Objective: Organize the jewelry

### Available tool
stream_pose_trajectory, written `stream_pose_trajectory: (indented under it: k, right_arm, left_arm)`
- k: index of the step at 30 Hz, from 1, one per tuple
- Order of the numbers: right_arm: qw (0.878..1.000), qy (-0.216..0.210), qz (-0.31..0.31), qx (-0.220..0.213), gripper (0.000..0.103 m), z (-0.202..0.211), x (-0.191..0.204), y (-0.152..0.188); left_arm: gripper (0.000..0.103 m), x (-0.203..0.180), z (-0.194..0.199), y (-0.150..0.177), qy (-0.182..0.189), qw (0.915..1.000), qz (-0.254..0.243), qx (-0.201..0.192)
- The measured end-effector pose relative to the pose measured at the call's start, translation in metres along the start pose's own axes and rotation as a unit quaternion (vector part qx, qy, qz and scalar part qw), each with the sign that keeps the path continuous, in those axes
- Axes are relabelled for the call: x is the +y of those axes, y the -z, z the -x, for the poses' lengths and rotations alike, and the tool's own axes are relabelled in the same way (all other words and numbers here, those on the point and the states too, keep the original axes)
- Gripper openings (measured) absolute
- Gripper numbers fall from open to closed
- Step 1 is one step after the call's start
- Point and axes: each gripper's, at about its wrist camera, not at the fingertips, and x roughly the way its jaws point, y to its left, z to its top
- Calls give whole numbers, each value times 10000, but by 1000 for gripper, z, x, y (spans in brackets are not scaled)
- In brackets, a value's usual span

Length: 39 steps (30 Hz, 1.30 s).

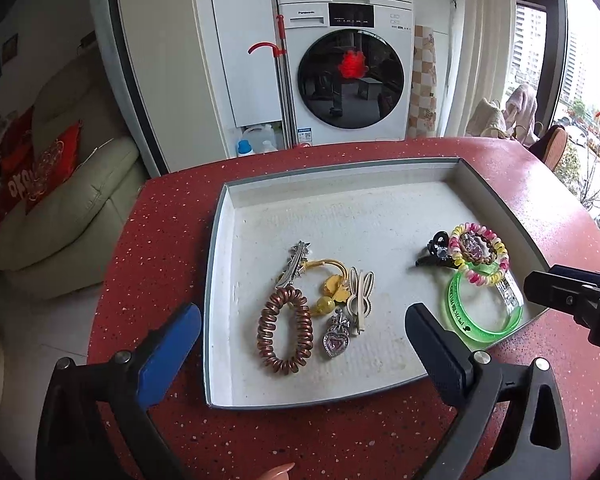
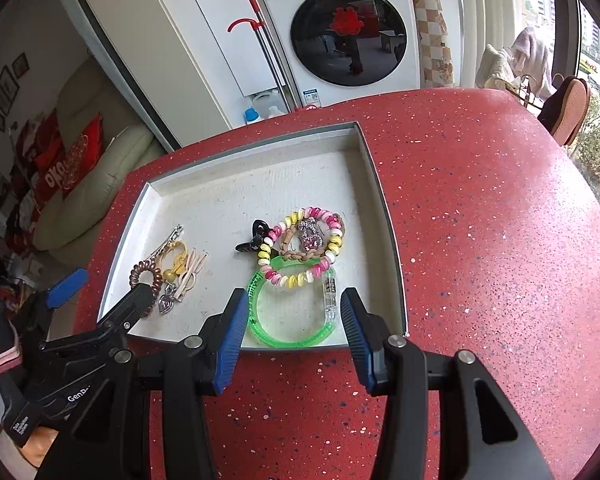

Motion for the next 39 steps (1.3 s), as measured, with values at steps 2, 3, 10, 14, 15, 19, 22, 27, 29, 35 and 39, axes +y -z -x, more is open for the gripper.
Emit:
stream_pose_trajectory:
  k: [2,3,10,14,15,19,22,27,29,35,39]
  right_arm:
    - [10000,24,80,17,53,2,4,3]
    - [9999,59,130,28,56,3,7,5]
    - [9992,196,318,-123,84,15,14,21]
    - [9988,249,363,-191,90,20,16,33]
    - [9988,249,371,-190,95,21,16,35]
    - [9979,292,476,-343,103,29,19,47]
    - [9970,309,516,-484,103,37,22,56]
    - [9954,283,501,-765,103,53,28,74]
    - [9942,332,522,-879,103,57,31,83]
    - [9905,571,551,-1121,103,69,34,106]
    - [9881,712,524,-1262,103,78,33,116]
  left_arm:
    - [103,4,5,4,0,10000,45,31]
    - [103,6,7,6,6,9999,83,60]
    - [103,15,23,26,-96,9996,255,109]
    - [103,17,34,38,-81,9995,297,54]
    - [103,17,38,41,-91,9995,311,31]
    - [103,17,49,55,-185,9993,308,-44]
    - [103,18,58,66,-147,9992,361,-127]
    - [103,23,69,83,-168,9982,543,-205]
    - [103,23,74,90,-209,9979,559,-252]
    - [103,21,86,109,-356,9970,561,-389]
    - [103,20,95,115,-394,9961,615,-503]
